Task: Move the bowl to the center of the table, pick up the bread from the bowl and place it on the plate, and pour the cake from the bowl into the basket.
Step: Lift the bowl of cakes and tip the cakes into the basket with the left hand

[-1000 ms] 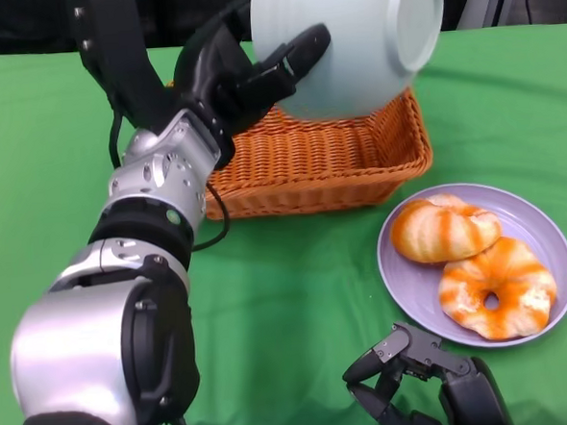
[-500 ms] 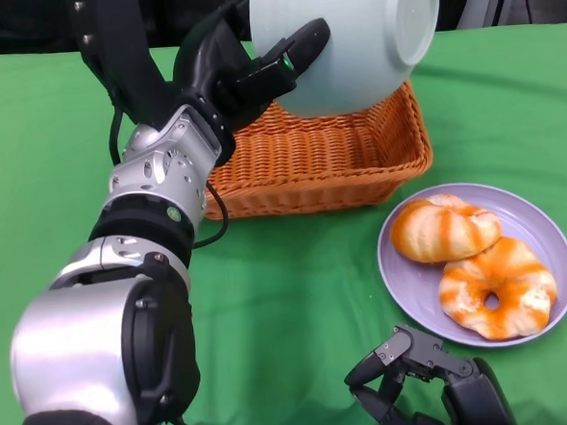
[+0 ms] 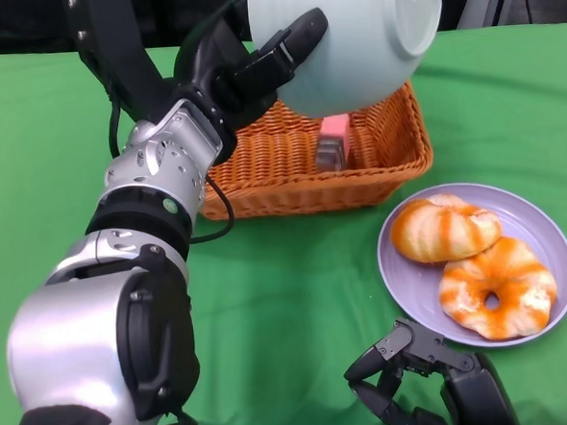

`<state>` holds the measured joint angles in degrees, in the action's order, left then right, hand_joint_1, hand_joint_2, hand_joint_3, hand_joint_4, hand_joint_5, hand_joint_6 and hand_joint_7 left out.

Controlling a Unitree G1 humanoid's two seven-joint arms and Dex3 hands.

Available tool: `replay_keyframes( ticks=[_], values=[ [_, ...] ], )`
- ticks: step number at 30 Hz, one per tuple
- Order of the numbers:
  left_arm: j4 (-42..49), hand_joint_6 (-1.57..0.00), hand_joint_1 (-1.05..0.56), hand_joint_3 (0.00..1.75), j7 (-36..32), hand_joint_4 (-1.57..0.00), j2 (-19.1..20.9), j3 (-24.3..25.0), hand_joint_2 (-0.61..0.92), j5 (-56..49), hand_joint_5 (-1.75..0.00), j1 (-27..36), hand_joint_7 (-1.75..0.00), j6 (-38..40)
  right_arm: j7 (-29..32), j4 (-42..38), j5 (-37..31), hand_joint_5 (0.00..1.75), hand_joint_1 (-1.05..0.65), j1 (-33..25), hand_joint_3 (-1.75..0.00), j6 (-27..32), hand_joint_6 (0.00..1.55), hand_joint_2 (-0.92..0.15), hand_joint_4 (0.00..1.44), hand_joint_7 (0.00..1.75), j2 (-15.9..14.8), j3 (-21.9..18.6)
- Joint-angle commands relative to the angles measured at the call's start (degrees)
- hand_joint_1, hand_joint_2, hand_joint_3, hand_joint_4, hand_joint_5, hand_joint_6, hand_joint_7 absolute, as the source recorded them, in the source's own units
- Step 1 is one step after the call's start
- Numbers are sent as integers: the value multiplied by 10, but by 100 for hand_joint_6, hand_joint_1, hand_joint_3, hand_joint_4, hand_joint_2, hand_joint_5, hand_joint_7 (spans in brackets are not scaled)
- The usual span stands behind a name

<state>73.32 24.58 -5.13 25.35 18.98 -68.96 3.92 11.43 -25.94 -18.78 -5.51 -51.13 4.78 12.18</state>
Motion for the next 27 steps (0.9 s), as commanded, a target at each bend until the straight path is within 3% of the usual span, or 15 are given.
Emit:
replay_keyframes(
  ticks=[1, 15, 27],
  values=[
    [-2, -79, -4, 106, 1, -70, 8, 4, 72, 10, -166, -28, -142, 1, 7, 4, 0, 160, -20, -3, -30, 5, 71, -82, 83, 121, -2, -3],
    [0, -71, -8, 98, -4, -68, 9, 22, 80, 29, -173, -31, -155, 35, 7, -9, 3, 158, -20, 2, -27, -6, 71, -83, 83, 121, -6, 0],
    [-2, -70, -7, 95, -2, -68, 11, 28, 82, 30, -172, -30, -154, 37, 0, -6, 8, 157, -19, 2, -25, -1, 71, -85, 81, 121, -8, 2]
  ],
)
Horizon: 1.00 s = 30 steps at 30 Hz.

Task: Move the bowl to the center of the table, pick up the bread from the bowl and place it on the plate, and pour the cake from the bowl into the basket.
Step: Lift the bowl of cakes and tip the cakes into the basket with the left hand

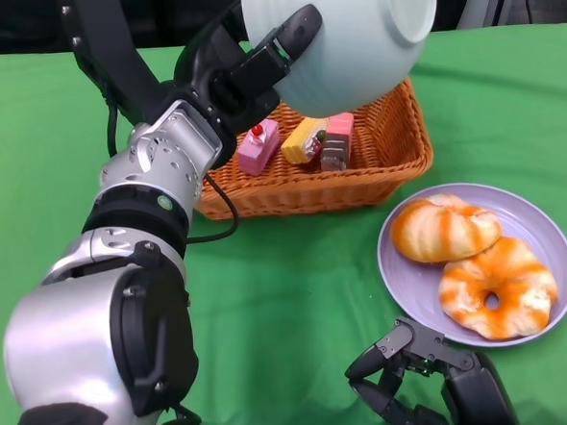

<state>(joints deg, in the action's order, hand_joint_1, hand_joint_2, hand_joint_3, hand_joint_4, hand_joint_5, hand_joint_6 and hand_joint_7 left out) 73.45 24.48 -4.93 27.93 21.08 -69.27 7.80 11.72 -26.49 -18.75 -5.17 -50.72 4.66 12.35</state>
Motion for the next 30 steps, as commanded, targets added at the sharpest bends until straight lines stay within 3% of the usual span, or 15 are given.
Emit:
replay_keyframes(
  ticks=[1, 12, 30],
  values=[
    [-3, -70, -7, 94, 0, -69, 9, 1, 83, 8, -172, -27, -154, -2, -3, 1, 8, 157, -20, -2, -25, -4, 71, -85, 82, 121, -6, 0],
    [-5, -74, -7, 98, 16, -69, 12, -11, 79, 2, -173, -26, -151, -16, 10, 4, -5, 159, -20, -2, -24, -8, 71, -86, 83, 121, -5, -2],
    [-4, -73, -8, 94, 6, -69, 19, -3, 84, 10, -175, -39, -149, 4, -21, 47, 24, 155, -20, -13, -25, 27, 71, -85, 82, 120, -4, 0]
  ],
)
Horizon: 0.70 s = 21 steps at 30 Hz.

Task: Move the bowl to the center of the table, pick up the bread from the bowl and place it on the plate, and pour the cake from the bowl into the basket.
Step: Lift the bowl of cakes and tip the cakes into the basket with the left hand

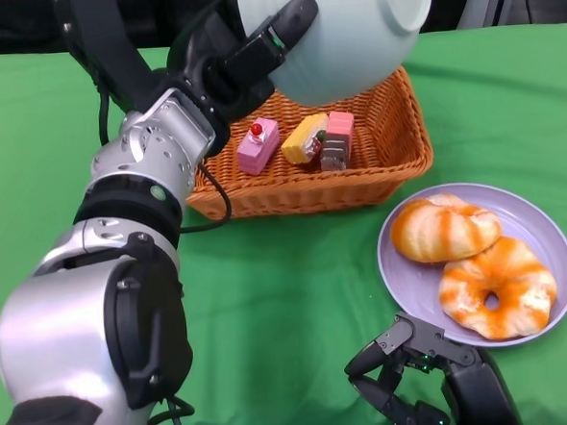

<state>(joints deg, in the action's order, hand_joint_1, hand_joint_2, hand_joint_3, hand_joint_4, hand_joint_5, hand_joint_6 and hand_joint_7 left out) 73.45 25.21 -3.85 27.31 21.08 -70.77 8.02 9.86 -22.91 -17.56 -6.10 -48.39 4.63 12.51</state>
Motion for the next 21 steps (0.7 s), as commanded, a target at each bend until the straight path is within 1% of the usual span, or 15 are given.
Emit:
replay_keyframes(
  ticks=[1, 5, 9, 15, 21],
  values=[
    [-4, -72, -8, 94, -1, -69, 9, 5, 84, 11, -175, -24, -151, 4, -4, 12, 12, 156, -20, -4, -25, 6, 71, -85, 82, 120, -4, -2],
    [-3, -67, -8, 94, -8, -67, 10, 15, 83, 20, -175, -26, -155, 17, -5, 13, 13, 156, -21, -3, -25, 8, 72, -85, 82, 121, -3, -3],
    [-1, -62, -12, 87, -14, -64, 15, 38, 86, 47, -175, -32, -158, 59, -4, 9, 10, 155, -20, -1, -26, 3, 71, -85, 82, 121, -4, -3],
    [1, -63, -12, 70, -41, -63, 22, 62, 90, 75, -175, -41, -157, 108, -7, 7, 14, 155, -21, 1, -27, 2, 71, -84, 83, 121, -4, -4],
    [0, -59, -12, 69, -53, -62, 25, 68, 92, 80, -175, -43, -163, 118, -5, 6, 14, 156, -20, -1, -27, 4, 72, -83, 83, 120, -2, -4]
  ],
)
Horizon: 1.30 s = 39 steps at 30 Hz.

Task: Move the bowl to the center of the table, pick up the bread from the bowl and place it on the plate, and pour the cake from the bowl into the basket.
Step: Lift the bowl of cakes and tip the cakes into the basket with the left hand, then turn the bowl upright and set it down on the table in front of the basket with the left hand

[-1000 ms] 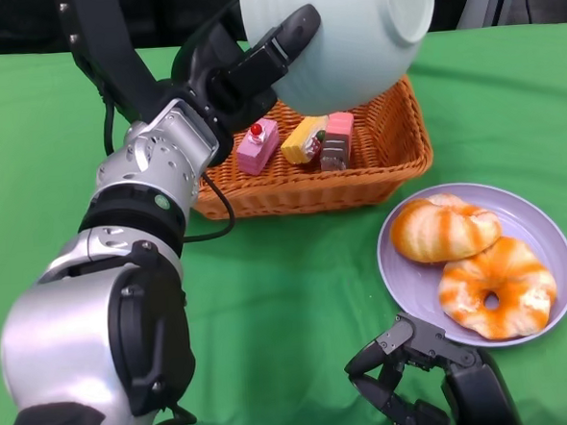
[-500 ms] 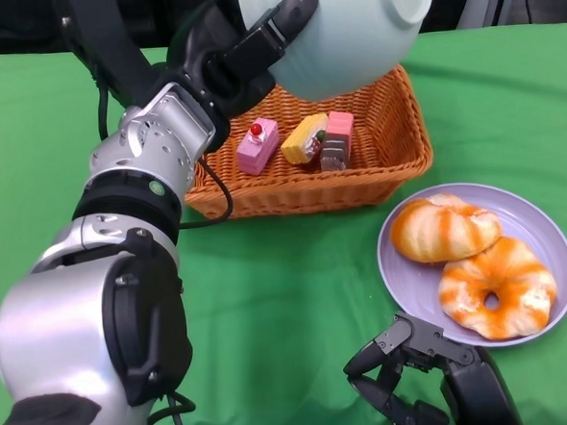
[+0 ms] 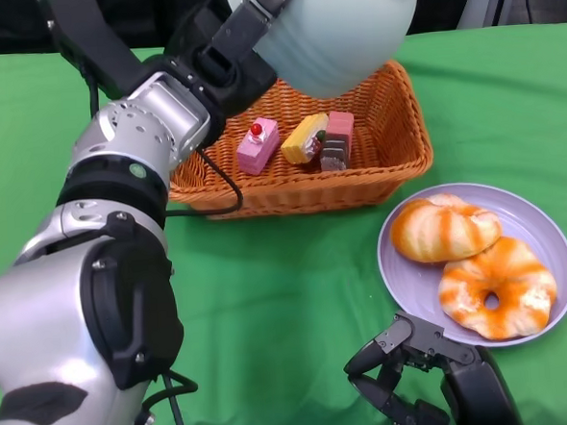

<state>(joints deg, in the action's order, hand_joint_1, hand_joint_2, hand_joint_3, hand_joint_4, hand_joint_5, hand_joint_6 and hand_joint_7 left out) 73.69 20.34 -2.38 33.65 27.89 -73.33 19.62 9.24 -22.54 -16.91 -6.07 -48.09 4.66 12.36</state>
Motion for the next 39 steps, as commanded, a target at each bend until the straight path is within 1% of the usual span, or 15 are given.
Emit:
replay_keyframes(
  ticks=[1, 17, 21, 25, 30, 33, 37, 39],
  values=[
    [-2, -59, -12, 69, -5, -62, 10, 5, 92, 12, -175, -17, -164, 2, 3, 2, 5, 156, -20, -1, -27, 1, 72, -83, 83, 120, -2, -3],
    [-1, -59, -11, 71, -3, -64, 13, 15, 90, 17, -175, -16, -164, 15, 8, -7, -3, 155, -21, 4, -28, -5, 71, -83, 82, 120, -7, -4],
    [0, -57, -11, 74, -10, -63, 15, 18, 87, 26, -175, -18, -166, 19, 8, -6, -2, 155, -20, 3, -28, -7, 71, -83, 82, 120, -6, -4],
    [0, -54, -12, 80, -15, -64, 15, 19, 84, 33, -175, -19, -173, 25, 8, -5, 0, 155, -20, 2, -28, -7, 71, -83, 81, 120, -5, -3],
    [-1, -56, -13, 83, -14, -67, 15, 21, 83, 33, -175, -18, -175, 27, 14, -2, -6, 155, -21, 0, -29, -4, 72, -82, 82, 120, -3, -4],
    [-3, -58, -12, 84, -11, -67, 13, 7, 82, 19, -175, -17, -172, 13, 10, -5, -4, 155, -20, 2, -29, -5, 72, -83, 82, 120, -6, -3],
    [-11, -63, -11, 84, 7, -64, 10, -26, 83, -6, -175, -12, -160, -24, 7, -10, 0, 155, -20, 6, -29, -9, 71, -83, 81, 120, -8, -2],
    [-16, -64, -11, 83, 24, -64, 9, -39, 84, -15, -175, -9, -158, -48, 8, -10, -1, 155, -19, 6, -29, -8, 71, -83, 81, 120, -7, -3]
  ],
)
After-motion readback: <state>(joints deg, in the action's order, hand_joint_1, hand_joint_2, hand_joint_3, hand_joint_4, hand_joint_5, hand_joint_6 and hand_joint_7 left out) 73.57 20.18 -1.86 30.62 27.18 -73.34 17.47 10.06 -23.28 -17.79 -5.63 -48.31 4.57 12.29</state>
